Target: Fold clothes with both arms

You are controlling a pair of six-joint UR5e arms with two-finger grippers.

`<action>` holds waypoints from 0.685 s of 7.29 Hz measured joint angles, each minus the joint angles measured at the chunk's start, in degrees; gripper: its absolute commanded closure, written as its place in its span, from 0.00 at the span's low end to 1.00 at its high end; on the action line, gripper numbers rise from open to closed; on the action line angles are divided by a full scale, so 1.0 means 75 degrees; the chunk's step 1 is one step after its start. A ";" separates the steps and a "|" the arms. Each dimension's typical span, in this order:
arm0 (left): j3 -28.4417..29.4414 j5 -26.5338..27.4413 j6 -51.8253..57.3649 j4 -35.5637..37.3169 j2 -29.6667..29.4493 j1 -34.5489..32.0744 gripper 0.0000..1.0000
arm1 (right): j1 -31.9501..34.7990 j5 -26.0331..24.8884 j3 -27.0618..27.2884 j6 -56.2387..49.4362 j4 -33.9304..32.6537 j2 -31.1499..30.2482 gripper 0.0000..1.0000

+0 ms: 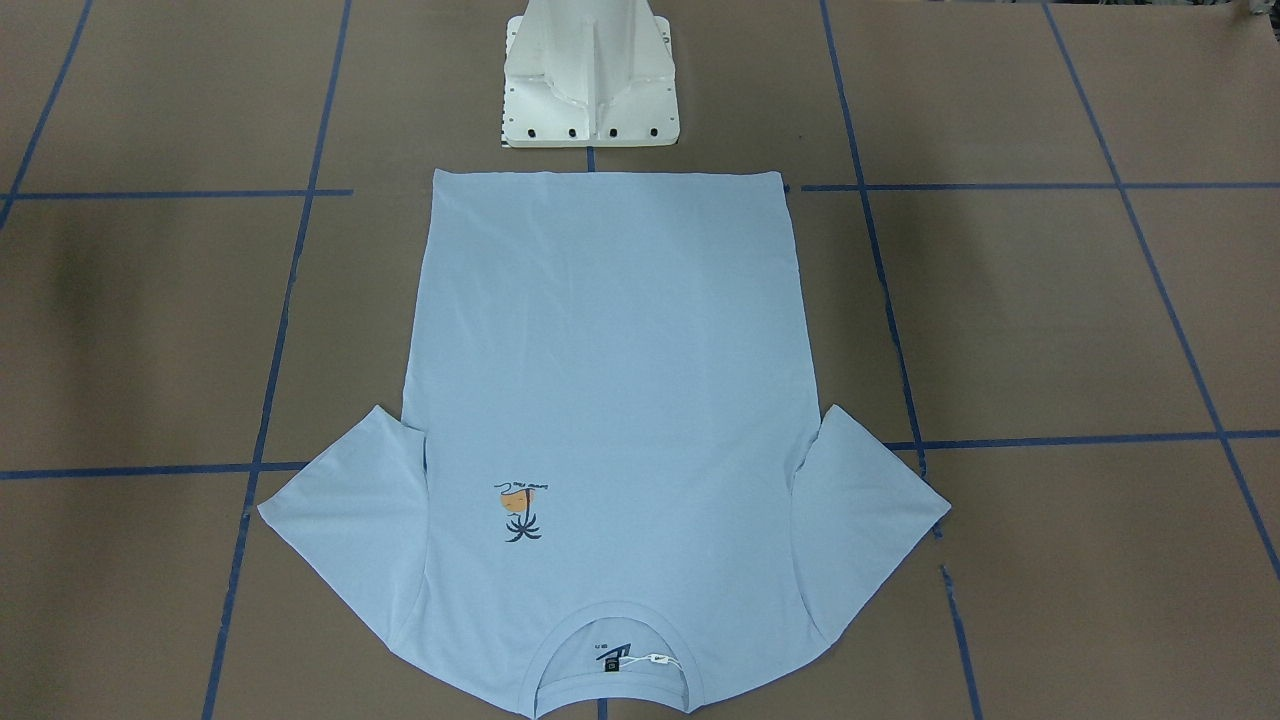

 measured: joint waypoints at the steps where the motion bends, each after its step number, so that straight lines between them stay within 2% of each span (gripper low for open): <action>1: 0.0287 -0.0026 -0.0233 -0.0612 -0.0144 0.0000 0.00 | -0.0048 0.0099 -0.0505 0.0277 0.0692 0.0189 0.00; 3: 0.0430 -0.0042 -0.0686 -0.1239 -0.0152 -0.0008 0.00 | -0.0569 0.0213 -0.1468 0.1776 0.2576 0.0605 0.00; 4: 0.0437 -0.0043 -0.0797 -0.1343 -0.0134 -0.0012 0.00 | -0.1230 -0.0179 -0.1852 0.3402 0.3521 0.0985 0.02; 5: 0.0437 -0.0044 -0.0840 -0.1389 -0.0119 -0.0014 0.00 | -0.1980 -0.0882 -0.2191 0.4889 0.4181 0.1435 0.12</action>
